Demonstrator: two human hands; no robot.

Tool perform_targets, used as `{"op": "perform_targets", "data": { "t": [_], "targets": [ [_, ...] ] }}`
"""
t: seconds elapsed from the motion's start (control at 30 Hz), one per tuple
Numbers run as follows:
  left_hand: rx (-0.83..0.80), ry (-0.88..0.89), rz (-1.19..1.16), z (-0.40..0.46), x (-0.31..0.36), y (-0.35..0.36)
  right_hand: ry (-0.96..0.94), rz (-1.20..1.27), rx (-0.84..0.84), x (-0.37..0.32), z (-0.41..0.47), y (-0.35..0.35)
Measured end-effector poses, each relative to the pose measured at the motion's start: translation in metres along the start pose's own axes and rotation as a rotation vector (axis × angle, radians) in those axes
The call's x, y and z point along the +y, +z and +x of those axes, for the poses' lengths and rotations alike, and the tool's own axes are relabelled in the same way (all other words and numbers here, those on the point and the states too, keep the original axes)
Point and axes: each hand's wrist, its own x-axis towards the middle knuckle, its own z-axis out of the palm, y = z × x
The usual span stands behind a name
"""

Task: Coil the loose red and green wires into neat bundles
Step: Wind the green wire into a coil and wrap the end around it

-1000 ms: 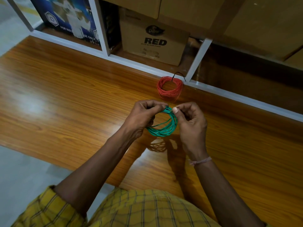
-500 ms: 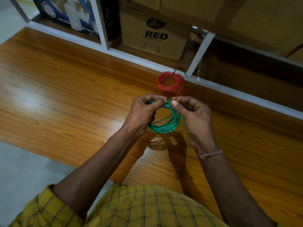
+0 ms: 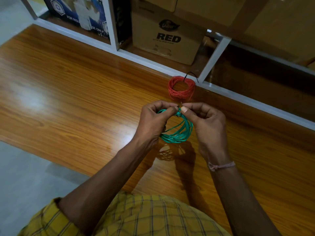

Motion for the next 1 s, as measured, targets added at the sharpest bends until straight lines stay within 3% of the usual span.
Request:
{"op": "perform_targets", "data": {
  "t": [0.37, 1.0],
  "targets": [
    [0.013, 0.160, 0.051, -0.001, -0.004, -0.001, 0.042, -0.134, -0.035, -0.008, 0.002, -0.010],
    [-0.043, 0.185, 0.098, -0.005, -0.002, -0.003, 0.049, -0.075, -0.040, -0.004, 0.004, -0.012]
  ]
}}
